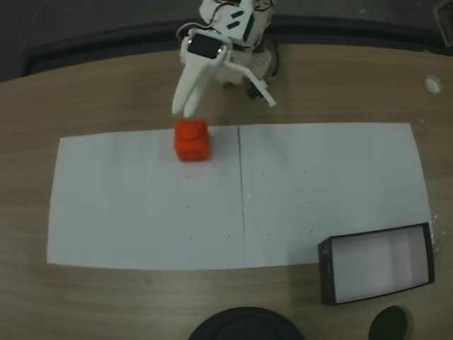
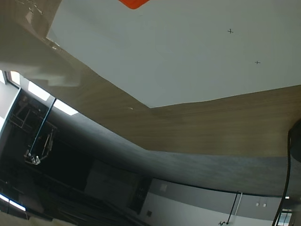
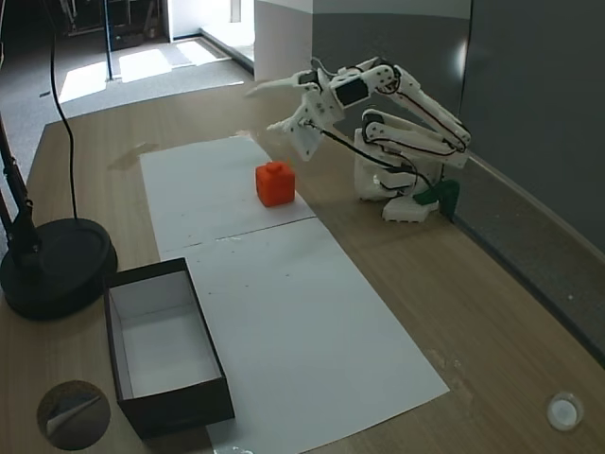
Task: Grab a orange square and put it in the box.
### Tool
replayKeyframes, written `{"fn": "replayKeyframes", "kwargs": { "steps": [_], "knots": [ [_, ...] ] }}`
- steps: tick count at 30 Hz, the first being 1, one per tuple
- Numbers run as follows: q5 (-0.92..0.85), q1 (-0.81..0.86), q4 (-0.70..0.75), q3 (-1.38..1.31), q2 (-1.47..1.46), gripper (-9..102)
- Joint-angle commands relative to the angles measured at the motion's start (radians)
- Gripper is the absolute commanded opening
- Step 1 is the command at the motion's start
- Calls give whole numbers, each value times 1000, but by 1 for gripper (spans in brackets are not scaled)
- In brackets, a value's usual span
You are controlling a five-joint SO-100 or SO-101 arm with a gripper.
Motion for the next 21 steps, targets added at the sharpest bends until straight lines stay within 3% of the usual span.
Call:
{"fn": "replayKeyframes", "kwargs": {
  "steps": [1, 6, 11, 21],
  "knots": [
    [72, 2, 60, -124, 6, 43],
    [92, -34, 89, -150, -67, 43],
    [97, -60, 120, -314, -348, 42],
    [140, -57, 497, -904, -1127, 40]
  ]
}}
